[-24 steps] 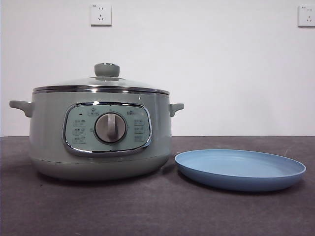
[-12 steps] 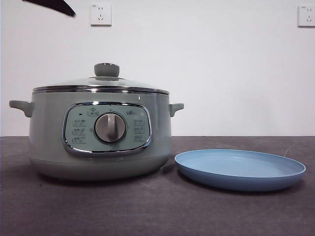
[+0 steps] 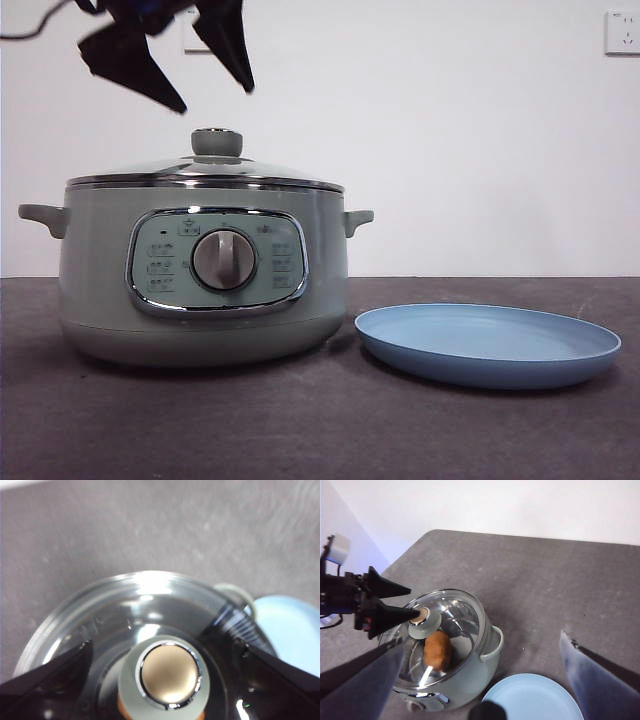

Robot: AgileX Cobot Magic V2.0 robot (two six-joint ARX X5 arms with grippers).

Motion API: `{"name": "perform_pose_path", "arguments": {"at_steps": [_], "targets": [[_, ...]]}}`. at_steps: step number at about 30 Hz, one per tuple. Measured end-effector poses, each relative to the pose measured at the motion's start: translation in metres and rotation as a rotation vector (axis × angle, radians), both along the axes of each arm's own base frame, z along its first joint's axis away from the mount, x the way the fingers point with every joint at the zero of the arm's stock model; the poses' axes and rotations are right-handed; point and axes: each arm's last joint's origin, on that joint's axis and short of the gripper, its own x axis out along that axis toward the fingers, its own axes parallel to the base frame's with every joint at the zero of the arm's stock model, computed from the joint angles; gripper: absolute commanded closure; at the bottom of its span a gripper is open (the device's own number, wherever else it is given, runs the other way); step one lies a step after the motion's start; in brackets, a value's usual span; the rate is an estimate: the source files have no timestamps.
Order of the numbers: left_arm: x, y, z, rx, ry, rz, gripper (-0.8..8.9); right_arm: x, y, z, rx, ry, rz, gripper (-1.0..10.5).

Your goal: Take the potato out from the steamer,put the potato on the plate,close the lid

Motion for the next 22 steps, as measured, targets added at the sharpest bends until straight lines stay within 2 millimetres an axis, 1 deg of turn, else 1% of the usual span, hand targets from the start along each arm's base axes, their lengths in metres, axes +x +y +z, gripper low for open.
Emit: {"name": "perform_pose_path", "arguments": {"at_steps": [8, 10, 11, 13, 15, 16, 17, 22], "targets": [[0.013, -0.007, -0.024, 0.048, 0.072, 0.008, 3.47, -0.001, 0.0, -0.001, -0.002, 0.013, 0.0, 3.2], [0.015, -0.008, -0.029, 0.061, 0.097, 0.009, 3.66, -0.001, 0.0, -0.001, -0.002, 0.014, 0.0, 3.2], [0.016, -0.008, -0.031, 0.065, 0.106, 0.009, 4.17, -0.001, 0.0, -0.001, -0.002, 0.014, 0.0, 3.2], [0.016, -0.008, -0.032, 0.072, 0.109, 0.009, 5.55, -0.001, 0.0, -0.001, -0.002, 0.014, 0.0, 3.2], [0.016, -0.008, -0.032, 0.074, 0.108, 0.004, 7.29, -0.001, 0.0, -0.001, -0.002, 0.014, 0.0, 3.2], [0.016, -0.009, -0.032, 0.075, 0.106, -0.005, 7.92, -0.001, 0.0, -0.001, -0.002, 0.014, 0.0, 3.2], [0.016, -0.009, -0.032, 0.083, 0.097, -0.015, 8.33, -0.001, 0.0, -0.001, -0.002, 0.014, 0.0, 3.2], [0.015, -0.011, -0.03, 0.086, 0.084, -0.032, 8.22, -0.001, 0.0, -0.002, -0.003, 0.025, 0.0, 3.2]]}}
